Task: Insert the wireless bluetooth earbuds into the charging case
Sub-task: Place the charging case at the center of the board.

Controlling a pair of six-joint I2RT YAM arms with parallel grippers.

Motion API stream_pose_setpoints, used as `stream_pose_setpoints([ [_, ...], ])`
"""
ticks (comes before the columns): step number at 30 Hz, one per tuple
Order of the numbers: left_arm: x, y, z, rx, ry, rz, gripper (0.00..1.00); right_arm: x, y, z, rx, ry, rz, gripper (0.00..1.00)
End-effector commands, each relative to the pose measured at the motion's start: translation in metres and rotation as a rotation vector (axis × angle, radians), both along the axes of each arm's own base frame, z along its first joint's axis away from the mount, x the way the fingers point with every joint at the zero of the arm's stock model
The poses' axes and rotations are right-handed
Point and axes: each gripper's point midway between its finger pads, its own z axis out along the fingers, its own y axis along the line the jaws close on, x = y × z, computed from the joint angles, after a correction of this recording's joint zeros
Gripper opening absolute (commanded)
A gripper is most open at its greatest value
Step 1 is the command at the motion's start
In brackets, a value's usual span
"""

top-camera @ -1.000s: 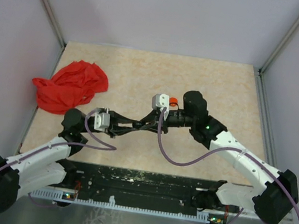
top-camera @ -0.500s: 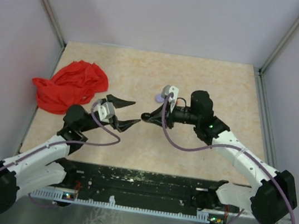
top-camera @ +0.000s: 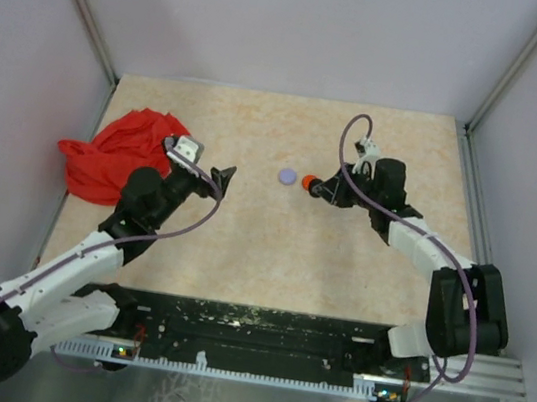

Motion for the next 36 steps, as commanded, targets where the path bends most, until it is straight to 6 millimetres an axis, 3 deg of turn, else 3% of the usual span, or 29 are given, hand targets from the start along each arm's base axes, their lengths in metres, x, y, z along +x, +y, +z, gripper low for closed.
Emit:
stream_pose_setpoints([
  [1,0.014,0.017,-0.004,-0.013,0.108,0.144,1.00,0.035,-0.025,-0.011,0.110,0.097,-0.201,0.08],
  [7,0.018,0.015,-0.006,-0.030,0.181,0.163,1.00,0.067,-0.051,-0.042,0.153,0.201,-0.324,0.11],
  [18,0.019,0.015,-0.009,-0.015,0.229,0.164,1.00,0.108,-0.058,-0.108,0.177,0.372,-0.391,0.14],
  [21,0.019,0.014,-0.008,-0.014,0.229,0.155,1.00,0.110,-0.051,-0.115,0.199,0.413,-0.349,0.16],
  [23,0.019,0.014,-0.007,-0.014,0.228,0.157,1.00,0.108,-0.052,-0.118,0.189,0.428,-0.353,0.23],
  [27,0.019,0.019,-0.005,-0.027,0.223,0.183,1.00,0.104,-0.069,-0.121,0.154,0.424,-0.433,0.39],
  [30,0.020,0.024,-0.003,-0.042,0.215,0.207,1.00,0.102,-0.083,-0.120,0.107,0.411,-0.479,0.58],
  [36,0.025,0.039,0.002,-0.092,0.218,0.309,1.00,0.087,-0.103,-0.101,0.021,0.359,-0.532,0.67],
])
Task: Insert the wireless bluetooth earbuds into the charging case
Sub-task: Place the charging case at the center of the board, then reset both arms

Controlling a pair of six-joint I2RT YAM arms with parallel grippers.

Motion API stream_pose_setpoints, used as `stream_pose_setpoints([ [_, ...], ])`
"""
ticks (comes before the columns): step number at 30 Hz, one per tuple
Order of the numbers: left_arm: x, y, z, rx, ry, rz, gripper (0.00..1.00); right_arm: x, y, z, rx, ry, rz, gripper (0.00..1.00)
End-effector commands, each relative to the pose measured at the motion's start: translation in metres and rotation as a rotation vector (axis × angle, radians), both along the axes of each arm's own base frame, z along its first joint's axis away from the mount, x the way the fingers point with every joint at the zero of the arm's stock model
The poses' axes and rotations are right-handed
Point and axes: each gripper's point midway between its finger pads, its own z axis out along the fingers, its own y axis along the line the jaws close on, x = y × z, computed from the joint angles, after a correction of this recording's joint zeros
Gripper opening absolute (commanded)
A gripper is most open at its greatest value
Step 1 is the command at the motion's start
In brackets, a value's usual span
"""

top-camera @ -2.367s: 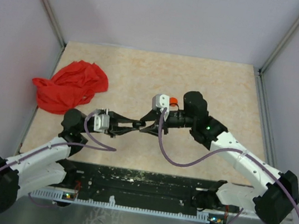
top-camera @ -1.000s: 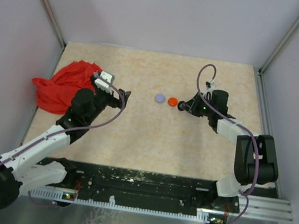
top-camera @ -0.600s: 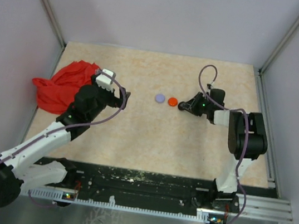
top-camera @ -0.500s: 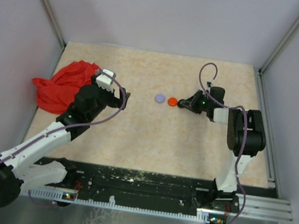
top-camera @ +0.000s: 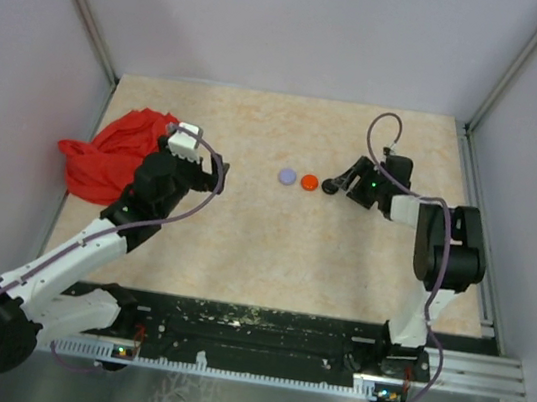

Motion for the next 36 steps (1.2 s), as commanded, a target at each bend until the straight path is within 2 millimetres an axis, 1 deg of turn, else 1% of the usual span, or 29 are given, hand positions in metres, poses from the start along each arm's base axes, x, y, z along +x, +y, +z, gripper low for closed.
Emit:
stream_pose_setpoints([
  [1,0.007,0.018,0.027,-0.068,-0.044,0.124,1.00,-0.015,-0.025,0.025,-0.116,-0.043,-0.049,0.72],
  [2,0.008,0.021,0.028,-0.077,-0.040,0.150,1.00,-0.020,-0.028,0.031,-0.132,-0.049,-0.052,0.79],
  [3,0.008,0.025,0.032,-0.089,-0.042,0.176,1.00,-0.025,-0.031,0.049,-0.145,-0.086,-0.058,0.84],
  [4,0.009,0.029,0.034,-0.104,-0.040,0.207,1.00,-0.031,-0.033,0.059,-0.157,-0.110,-0.058,0.85],
  [6,0.008,0.038,0.041,-0.151,-0.046,0.266,1.00,-0.043,-0.036,0.082,-0.169,-0.168,-0.057,0.86],
  [8,0.003,0.043,0.048,-0.184,-0.063,0.290,1.00,-0.057,-0.040,0.102,-0.183,-0.210,-0.066,0.86],
  [11,-0.007,0.045,0.058,-0.199,-0.086,0.260,1.00,-0.077,-0.046,0.134,-0.196,-0.286,-0.091,0.86],
  [13,-0.016,0.048,0.063,-0.190,-0.111,0.236,1.00,-0.090,-0.050,0.160,-0.205,-0.364,-0.107,0.87],
  [16,-0.031,0.053,0.071,-0.188,-0.157,0.203,1.00,-0.112,-0.057,0.190,-0.233,-0.474,-0.127,0.87],
  [17,-0.035,0.055,0.074,-0.192,-0.174,0.198,1.00,-0.120,-0.060,0.202,-0.233,-0.524,-0.143,0.87],
  [18,-0.039,0.058,0.076,-0.197,-0.192,0.196,1.00,-0.127,-0.061,0.210,-0.233,-0.564,-0.151,0.87],
  [19,-0.042,0.060,0.077,-0.203,-0.206,0.195,1.00,-0.134,-0.063,0.216,-0.234,-0.604,-0.159,0.87],
  [22,-0.051,0.064,0.081,-0.216,-0.236,0.180,1.00,-0.151,-0.069,0.227,-0.248,-0.687,-0.193,0.88],
  [26,-0.057,0.070,0.077,-0.221,-0.255,0.190,1.00,-0.169,-0.076,0.243,-0.268,-0.779,-0.223,0.88],
  [31,-0.059,0.070,0.078,-0.232,-0.260,0.186,1.00,-0.181,-0.082,0.254,-0.286,-0.833,-0.251,0.89],
  [36,-0.058,0.066,0.073,-0.229,-0.246,0.172,1.00,-0.182,-0.080,0.254,-0.282,-0.841,-0.239,0.90],
])
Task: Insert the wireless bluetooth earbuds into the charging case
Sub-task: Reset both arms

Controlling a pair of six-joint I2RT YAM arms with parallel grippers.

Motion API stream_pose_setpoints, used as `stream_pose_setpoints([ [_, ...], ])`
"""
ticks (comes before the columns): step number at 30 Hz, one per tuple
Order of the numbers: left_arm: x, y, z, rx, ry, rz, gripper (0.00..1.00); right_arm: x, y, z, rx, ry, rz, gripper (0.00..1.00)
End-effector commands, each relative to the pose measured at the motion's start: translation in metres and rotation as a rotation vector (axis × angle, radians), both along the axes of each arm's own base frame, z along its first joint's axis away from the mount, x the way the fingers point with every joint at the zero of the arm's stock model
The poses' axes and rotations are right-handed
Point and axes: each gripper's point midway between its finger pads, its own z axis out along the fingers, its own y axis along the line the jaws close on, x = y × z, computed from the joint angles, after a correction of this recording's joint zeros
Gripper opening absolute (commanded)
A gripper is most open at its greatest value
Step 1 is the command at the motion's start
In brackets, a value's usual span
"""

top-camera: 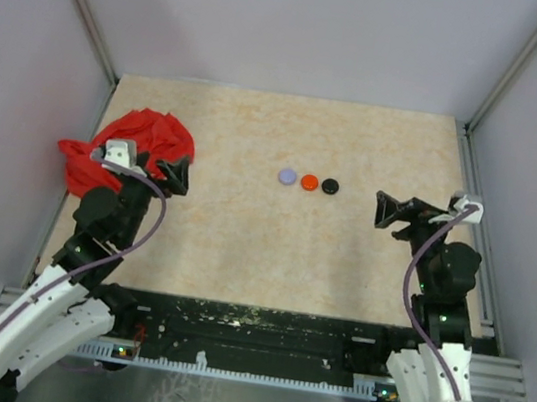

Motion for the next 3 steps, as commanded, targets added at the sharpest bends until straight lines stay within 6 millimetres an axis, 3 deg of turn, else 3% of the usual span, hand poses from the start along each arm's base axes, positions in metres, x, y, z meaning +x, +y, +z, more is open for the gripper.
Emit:
stream_pose_setpoints([
  [1,-0.0002,-0.0048,0.0012,0.003,-0.015,-0.025,1.00,-0.0003,-0.0031,0.0065,-0.017,-0.036,-0.012,0.90],
  [3,0.0005,-0.0058,0.0010,0.005,-0.013,-0.028,1.00,0.0001,-0.0034,0.0067,-0.017,-0.034,-0.014,0.90],
])
